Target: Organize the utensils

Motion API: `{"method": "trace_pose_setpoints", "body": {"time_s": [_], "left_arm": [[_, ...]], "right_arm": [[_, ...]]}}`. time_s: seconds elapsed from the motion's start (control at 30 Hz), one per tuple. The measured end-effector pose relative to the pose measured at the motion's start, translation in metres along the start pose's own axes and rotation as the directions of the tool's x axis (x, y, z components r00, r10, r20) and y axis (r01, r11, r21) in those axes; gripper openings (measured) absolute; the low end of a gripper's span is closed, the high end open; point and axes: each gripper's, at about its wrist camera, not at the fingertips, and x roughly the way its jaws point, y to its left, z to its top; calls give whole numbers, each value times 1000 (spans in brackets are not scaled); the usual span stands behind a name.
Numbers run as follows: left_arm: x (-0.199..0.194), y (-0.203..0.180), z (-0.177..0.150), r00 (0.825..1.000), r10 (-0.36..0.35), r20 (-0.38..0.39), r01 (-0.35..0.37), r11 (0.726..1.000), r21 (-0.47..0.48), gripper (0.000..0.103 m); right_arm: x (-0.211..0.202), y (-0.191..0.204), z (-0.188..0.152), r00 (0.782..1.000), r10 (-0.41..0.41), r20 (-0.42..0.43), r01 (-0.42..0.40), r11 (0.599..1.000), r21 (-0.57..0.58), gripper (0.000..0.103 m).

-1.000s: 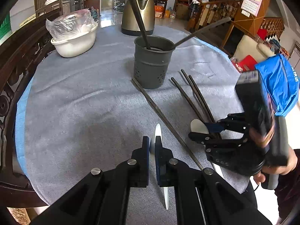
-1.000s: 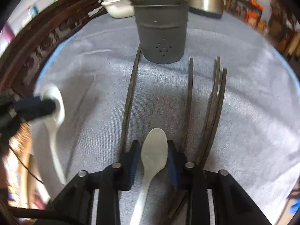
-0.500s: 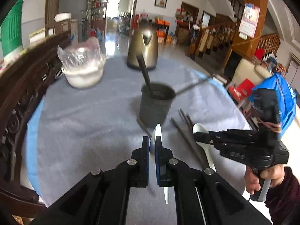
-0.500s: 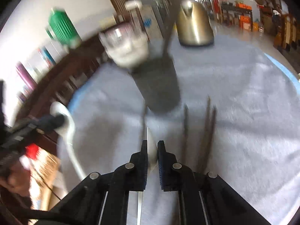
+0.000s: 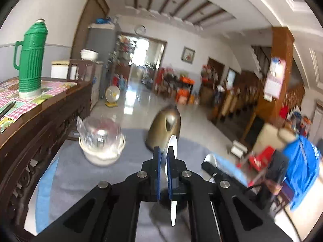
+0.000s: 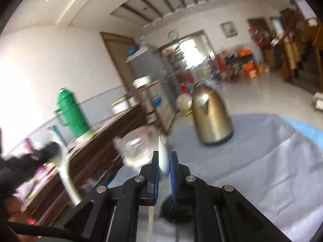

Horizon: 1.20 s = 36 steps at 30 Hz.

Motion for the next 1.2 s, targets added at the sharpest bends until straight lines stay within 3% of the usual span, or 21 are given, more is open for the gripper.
{"method": "trace_pose_setpoints", "body": {"time_s": [0.13,0.33,0.43,0.73,1.2], "left_arm": [[31,-11,5,997,65,32,-65,998,-15,6],[72,-21,-7,991,131,-23,-132,989,-66,6],[88,-24,-14,984,175,-44,-178,982,-68,6],[106,-23,-30,974,218,-62,-221,973,-60,6],[99,-25,-29,983,174,-66,-177,983,-46,6]], "right_arm": [[27,-7,17,995,-90,34,88,995,43,10],[48,-3,16,980,-192,57,194,980,-43,10],[51,-3,18,981,-189,42,191,980,-58,10],[59,-11,17,980,-199,15,200,977,-79,10],[61,-11,19,981,-193,8,193,976,-99,11]]}}
